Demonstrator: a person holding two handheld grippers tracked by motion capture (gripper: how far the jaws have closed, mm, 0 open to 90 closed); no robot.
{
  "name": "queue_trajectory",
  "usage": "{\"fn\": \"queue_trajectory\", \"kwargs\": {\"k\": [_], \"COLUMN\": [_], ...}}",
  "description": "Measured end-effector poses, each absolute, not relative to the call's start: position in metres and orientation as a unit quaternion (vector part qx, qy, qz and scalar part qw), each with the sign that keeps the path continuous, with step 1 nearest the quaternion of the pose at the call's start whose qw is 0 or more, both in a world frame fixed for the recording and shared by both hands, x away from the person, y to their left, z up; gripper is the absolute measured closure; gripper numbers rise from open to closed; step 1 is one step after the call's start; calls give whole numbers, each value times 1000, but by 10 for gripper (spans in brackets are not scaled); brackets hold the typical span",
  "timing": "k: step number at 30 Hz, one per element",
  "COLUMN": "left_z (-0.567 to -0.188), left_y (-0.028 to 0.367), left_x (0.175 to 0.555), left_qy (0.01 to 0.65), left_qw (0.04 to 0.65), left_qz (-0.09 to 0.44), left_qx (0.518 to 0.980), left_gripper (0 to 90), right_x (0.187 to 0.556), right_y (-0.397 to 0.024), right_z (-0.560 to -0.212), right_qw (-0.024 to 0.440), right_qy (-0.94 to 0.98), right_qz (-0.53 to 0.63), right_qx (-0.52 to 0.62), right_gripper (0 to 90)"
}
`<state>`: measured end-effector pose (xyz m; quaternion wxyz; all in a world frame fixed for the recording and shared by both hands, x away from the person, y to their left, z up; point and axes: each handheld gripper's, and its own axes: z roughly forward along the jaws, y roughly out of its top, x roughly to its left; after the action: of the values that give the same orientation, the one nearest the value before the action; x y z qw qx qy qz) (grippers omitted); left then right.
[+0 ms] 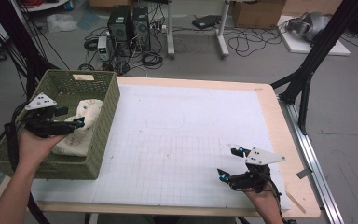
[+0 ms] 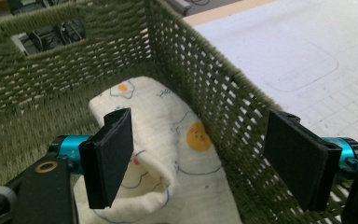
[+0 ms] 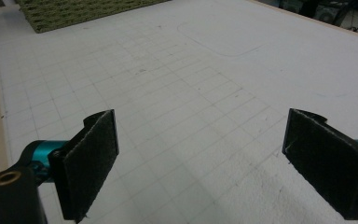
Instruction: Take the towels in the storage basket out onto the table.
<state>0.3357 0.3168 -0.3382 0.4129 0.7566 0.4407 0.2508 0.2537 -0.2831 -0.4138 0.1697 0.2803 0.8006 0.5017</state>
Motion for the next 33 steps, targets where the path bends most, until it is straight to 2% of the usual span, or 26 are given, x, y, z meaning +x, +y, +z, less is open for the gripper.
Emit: {"fn": "queue_trajectory", "kwargs": {"k": [6,15,21,25,33], "left_z": [-340,-353,-360,-363,-368], "left_y": [321,327,329,332,333], "left_x": [342,352,358,362,367], "left_qy": [443,424,432,444,452], "left_qw": [401,353,328,307,273], "left_qz": [246,225,222,202,191], "left_qx": [763,803,810,817,828], "left_gripper": [247,290,307,387,435], "right_x": [253,254,254,254,255], "right_y": [-282,-282,-281,-282,-281], "right_z": [-414,-414,-415,-415,-415], "right_qw": [168,166,164,165,164], "right_qy": [801,801,803,803,804], "right_qz": [502,501,500,500,500], "right_qx": [282,282,279,280,277], "right_gripper": [98,98,98,98,98]}}
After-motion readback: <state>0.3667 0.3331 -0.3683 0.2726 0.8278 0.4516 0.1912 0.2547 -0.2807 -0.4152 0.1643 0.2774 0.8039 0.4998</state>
